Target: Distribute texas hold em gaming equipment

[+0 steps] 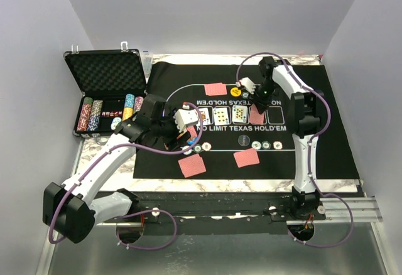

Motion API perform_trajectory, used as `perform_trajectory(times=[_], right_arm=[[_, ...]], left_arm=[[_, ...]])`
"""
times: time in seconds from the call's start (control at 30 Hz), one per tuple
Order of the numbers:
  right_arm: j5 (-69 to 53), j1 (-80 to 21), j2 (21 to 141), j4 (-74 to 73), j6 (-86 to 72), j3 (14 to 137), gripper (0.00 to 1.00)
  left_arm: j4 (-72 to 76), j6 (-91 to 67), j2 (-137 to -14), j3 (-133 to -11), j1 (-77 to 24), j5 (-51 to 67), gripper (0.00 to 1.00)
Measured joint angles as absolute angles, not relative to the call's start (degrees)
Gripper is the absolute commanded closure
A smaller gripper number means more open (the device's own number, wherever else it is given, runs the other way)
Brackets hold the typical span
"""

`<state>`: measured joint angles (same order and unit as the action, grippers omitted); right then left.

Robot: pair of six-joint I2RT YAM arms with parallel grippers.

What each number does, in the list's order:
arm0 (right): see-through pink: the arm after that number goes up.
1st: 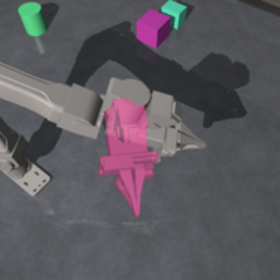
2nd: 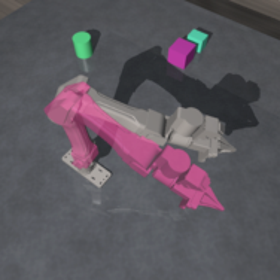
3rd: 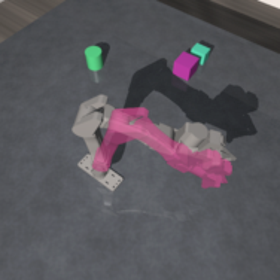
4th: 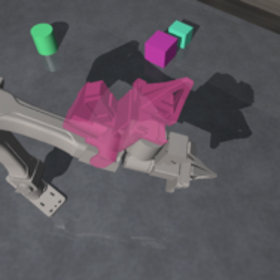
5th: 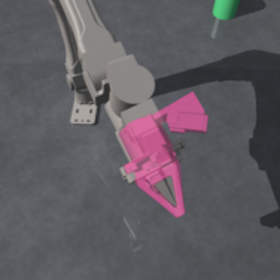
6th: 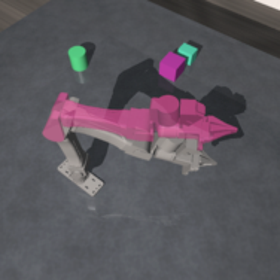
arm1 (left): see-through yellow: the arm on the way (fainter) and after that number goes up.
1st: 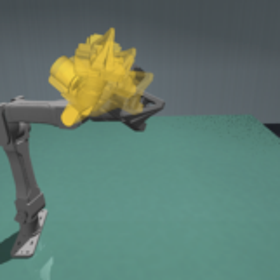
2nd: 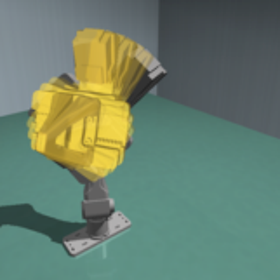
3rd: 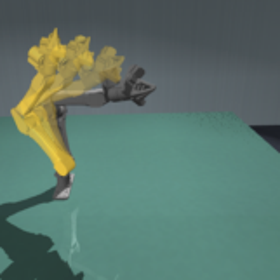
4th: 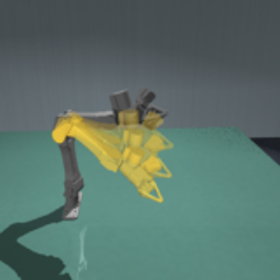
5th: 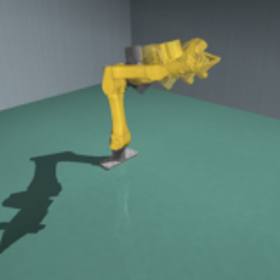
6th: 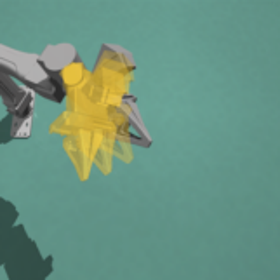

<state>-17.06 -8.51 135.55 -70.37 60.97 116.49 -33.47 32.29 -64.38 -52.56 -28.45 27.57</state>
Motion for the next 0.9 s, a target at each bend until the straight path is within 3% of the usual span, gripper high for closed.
perform_trajectory(times=[0.17, 0.43, 0.57, 0.9], right_arm=[[-15.8, -9.0, 135.4, -68.8, 60.3, 116.5, 0.4], [-13.1, -9.0, 134.8, -66.0, 58.5, 118.4, 0.26], [-14.6, -9.0, 132.8, -66.0, 54.9, 123.1, 0.1], [-33.7, -10.8, 118.4, -60.8, 32.9, 125.5, 0.08]], left_arm=[[-33.5, 32.3, -64.8, -52.6, -28.1, 27.6, 1.0], [-33.5, 32.5, -65.6, -52.6, -27.8, 27.6, 1.0], [-33.4, 32.7, -66.0, -52.6, -27.7, 27.6, 1.0], [-32.8, 32.9, -66.1, -52.8, -27.6, 27.7, 1.0]])
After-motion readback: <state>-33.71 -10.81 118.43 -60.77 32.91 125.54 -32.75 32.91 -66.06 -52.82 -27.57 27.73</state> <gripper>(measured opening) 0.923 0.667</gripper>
